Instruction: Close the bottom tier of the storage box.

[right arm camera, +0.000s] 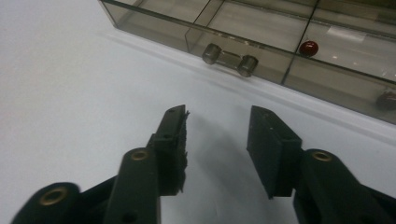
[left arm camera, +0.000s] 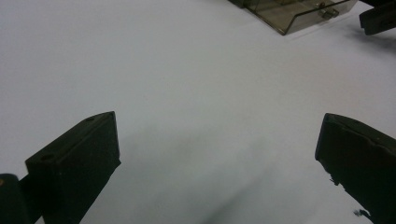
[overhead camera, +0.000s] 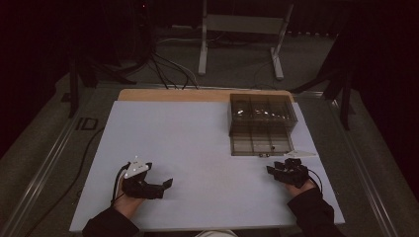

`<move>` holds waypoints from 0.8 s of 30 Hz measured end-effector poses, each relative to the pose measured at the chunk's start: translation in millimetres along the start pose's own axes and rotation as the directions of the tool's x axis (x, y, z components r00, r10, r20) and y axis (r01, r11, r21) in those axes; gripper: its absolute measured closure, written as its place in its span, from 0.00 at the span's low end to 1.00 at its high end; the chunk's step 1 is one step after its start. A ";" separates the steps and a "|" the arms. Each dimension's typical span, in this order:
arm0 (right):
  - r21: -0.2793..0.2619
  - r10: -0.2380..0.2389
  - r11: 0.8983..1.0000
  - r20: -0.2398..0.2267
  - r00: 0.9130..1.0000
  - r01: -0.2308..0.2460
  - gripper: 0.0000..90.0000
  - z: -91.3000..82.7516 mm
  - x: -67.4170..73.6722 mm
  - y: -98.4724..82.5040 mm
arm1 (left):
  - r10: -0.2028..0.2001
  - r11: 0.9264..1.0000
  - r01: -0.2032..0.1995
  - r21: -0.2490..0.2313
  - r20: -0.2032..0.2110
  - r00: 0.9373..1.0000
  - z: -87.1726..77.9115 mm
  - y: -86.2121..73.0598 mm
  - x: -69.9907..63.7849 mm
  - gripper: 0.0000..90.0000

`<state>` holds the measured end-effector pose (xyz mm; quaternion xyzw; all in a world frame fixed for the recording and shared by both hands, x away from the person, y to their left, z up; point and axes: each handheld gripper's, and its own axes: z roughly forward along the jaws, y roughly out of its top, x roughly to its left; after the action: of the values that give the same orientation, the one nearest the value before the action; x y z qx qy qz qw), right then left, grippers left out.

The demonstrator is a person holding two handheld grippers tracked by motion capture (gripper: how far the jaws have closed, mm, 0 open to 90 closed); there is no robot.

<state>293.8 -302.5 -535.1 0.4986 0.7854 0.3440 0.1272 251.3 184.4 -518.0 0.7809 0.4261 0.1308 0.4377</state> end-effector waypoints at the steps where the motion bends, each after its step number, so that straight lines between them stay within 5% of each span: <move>1: 0.000 -0.003 1.000 -0.005 1.000 0.003 0.71 0.1 0.3 0.1 | 0.000 1.000 0.000 0.000 0.000 1.000 0.1 0.1 -0.2 0.01; 16: -0.012 -0.054 0.998 0.029 0.998 0.054 1.00 -3.0 1.7 1.1 | 0.007 1.000 -0.007 0.007 0.001 1.000 0.9 0.2 -0.3 0.01; 24: -0.027 -0.065 0.997 0.050 0.997 0.066 1.00 -4.9 1.1 5.0 | 0.005 1.000 -0.005 0.006 0.004 1.000 0.9 0.1 -0.2 0.01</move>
<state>294.1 -302.3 -528.0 0.4789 0.7932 0.3384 0.1646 251.8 183.7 -518.4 0.7833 0.4239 0.1292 0.4360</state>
